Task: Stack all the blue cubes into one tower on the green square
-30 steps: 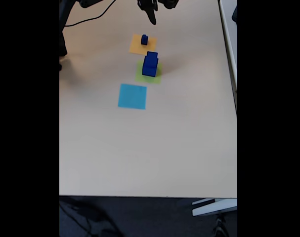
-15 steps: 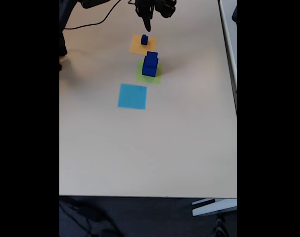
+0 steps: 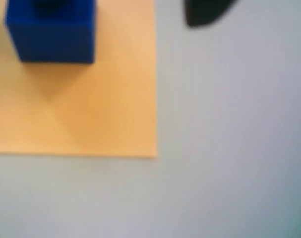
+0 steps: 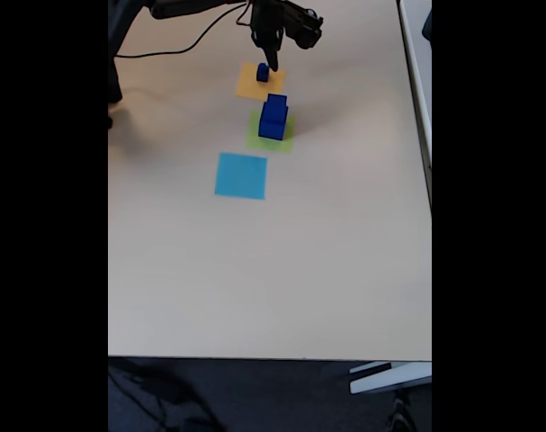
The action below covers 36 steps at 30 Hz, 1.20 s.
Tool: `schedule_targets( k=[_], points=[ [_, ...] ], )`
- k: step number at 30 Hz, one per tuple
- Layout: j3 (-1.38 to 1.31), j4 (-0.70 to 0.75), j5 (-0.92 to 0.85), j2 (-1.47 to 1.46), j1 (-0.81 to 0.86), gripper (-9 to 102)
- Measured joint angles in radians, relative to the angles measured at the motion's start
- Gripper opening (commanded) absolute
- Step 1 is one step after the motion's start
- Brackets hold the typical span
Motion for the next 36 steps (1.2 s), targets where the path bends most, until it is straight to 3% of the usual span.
schedule_targets(
  k=[36],
  points=[
    [0.273,-0.086,-0.021,0.130,-0.009,20]
  ],
)
